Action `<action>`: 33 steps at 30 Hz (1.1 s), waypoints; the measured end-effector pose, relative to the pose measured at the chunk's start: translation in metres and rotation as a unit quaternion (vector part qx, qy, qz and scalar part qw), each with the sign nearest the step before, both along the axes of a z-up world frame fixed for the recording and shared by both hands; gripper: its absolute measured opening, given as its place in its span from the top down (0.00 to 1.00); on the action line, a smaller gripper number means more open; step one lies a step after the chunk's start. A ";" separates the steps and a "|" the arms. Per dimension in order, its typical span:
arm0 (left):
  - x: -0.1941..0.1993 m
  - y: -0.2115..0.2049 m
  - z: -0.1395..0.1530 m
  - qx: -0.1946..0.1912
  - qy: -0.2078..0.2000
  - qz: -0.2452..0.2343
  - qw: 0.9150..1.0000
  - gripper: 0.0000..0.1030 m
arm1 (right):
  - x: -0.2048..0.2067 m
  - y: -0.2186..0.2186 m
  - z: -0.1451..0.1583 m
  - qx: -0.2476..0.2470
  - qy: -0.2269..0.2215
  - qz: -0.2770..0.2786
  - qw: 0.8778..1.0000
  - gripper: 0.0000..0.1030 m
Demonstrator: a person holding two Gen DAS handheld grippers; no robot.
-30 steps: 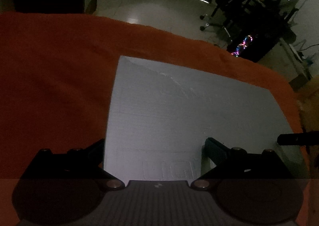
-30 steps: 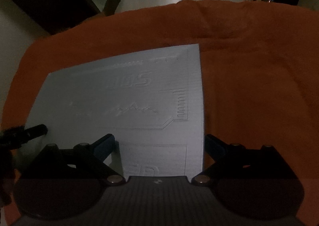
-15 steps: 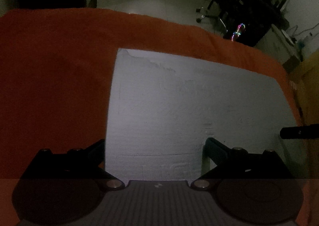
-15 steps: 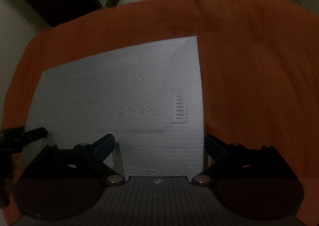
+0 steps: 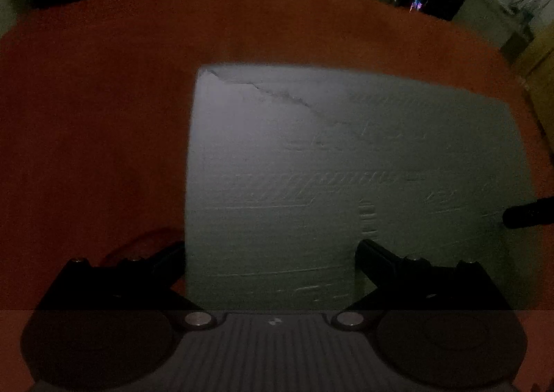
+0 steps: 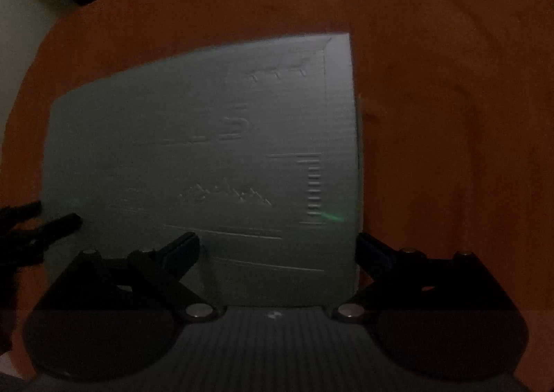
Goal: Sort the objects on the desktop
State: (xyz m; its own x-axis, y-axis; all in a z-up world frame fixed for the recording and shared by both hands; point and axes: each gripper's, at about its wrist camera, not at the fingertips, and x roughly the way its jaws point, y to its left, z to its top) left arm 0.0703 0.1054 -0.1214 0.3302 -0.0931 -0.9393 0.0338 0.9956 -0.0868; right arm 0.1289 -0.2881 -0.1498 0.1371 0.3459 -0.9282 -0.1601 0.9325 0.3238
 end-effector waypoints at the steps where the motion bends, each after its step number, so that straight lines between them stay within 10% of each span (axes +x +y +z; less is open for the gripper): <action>1: -0.001 0.001 -0.003 0.000 0.006 0.002 1.000 0.00 | 0.001 0.003 -0.003 -0.003 0.000 0.004 1.000 0.04; 19: 0.014 -0.003 -0.012 0.008 0.006 0.013 1.000 0.00 | 0.015 0.032 -0.006 -0.049 -0.054 0.014 0.997 0.05; 25: 0.022 -0.036 -0.021 0.049 -0.002 -0.054 0.997 0.00 | 0.028 0.057 0.020 0.046 -0.083 0.070 0.993 0.21; 29: 0.023 -0.040 -0.027 0.059 -0.013 -0.047 0.997 0.00 | 0.028 0.081 0.023 -0.047 -0.143 0.119 0.981 0.17; 33: 0.029 -0.037 -0.026 0.055 -0.013 -0.049 0.997 0.00 | 0.019 0.084 0.005 -0.042 -0.084 0.090 0.992 0.17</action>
State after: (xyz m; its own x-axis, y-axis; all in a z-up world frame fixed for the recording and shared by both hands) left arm 0.0988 0.0688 -0.1473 0.3488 -0.0221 -0.9369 0.1317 0.9910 0.0256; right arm 0.1480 -0.2036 -0.1452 0.2362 0.3018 -0.9237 -0.3709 0.9066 0.2013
